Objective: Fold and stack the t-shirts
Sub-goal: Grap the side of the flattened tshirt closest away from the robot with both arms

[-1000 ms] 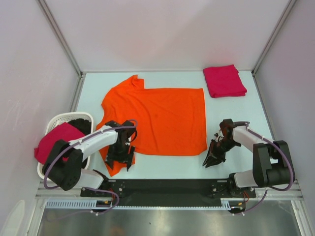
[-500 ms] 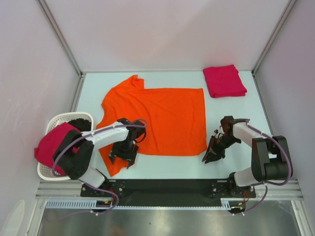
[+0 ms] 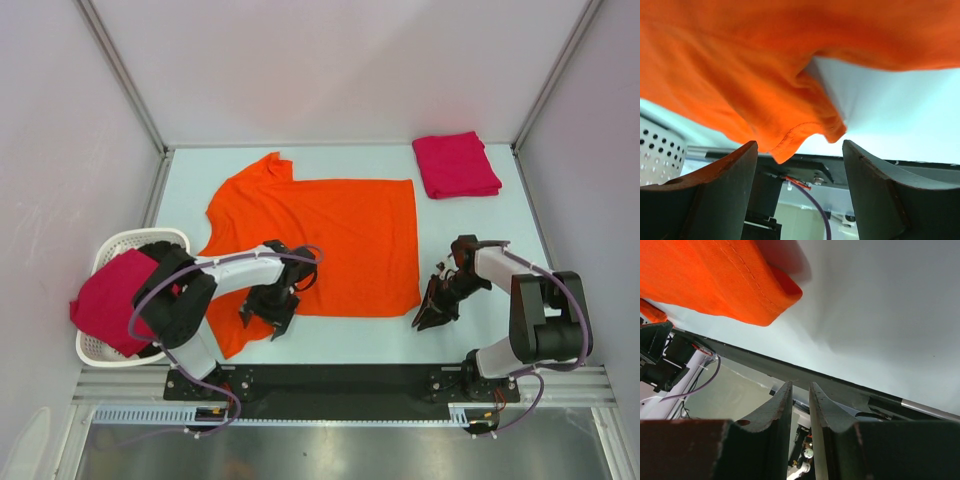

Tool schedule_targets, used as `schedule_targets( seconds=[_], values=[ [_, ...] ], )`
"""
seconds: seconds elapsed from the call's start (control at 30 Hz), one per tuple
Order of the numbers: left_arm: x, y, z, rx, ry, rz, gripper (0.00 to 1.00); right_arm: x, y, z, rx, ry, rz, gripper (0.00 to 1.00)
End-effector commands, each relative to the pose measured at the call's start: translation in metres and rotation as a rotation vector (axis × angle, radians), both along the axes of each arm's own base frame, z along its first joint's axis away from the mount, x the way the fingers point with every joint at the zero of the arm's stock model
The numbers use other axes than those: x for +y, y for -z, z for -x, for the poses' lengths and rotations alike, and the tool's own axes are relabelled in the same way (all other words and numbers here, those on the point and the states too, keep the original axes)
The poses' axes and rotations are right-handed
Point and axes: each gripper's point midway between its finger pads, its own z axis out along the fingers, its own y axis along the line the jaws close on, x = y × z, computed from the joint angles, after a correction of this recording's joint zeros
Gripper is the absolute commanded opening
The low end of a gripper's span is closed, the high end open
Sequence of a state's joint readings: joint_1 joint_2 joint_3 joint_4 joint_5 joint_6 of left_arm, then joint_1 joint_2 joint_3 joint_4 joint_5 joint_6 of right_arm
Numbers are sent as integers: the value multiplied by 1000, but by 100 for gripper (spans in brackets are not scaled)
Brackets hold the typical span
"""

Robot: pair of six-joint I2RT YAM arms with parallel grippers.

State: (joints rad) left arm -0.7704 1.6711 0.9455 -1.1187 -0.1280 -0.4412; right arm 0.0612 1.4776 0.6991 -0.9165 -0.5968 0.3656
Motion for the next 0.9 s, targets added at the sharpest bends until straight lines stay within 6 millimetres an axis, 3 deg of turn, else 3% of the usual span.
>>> schedule_targets(
  seconds=[0.0,0.3,0.43,0.47,0.57,0.63,0.67,0.87],
  values=[
    [-13,5,-10,-13,47,40,74,2,-7,-13,-31,1,-26,25],
    [-18,23,-15,25,99,27,73,-2,2,-22,-24,0,-13,25],
    [-24,23,-20,23,131,25,67,-3,9,-25,-10,-1,-8,25],
    [-23,24,-20,23,135,20,63,-3,10,-25,-10,0,-5,25],
    [-23,25,-20,30,142,16,36,-4,12,-28,-9,8,-6,25],
    [-21,25,-21,30,145,0,5,-6,12,-32,-17,16,-4,26],
    [-20,25,-22,26,143,-10,0,-8,13,-34,-23,17,0,26],
    [-13,15,-27,-15,139,-50,0,-17,11,-50,-56,50,-6,37]
  ],
)
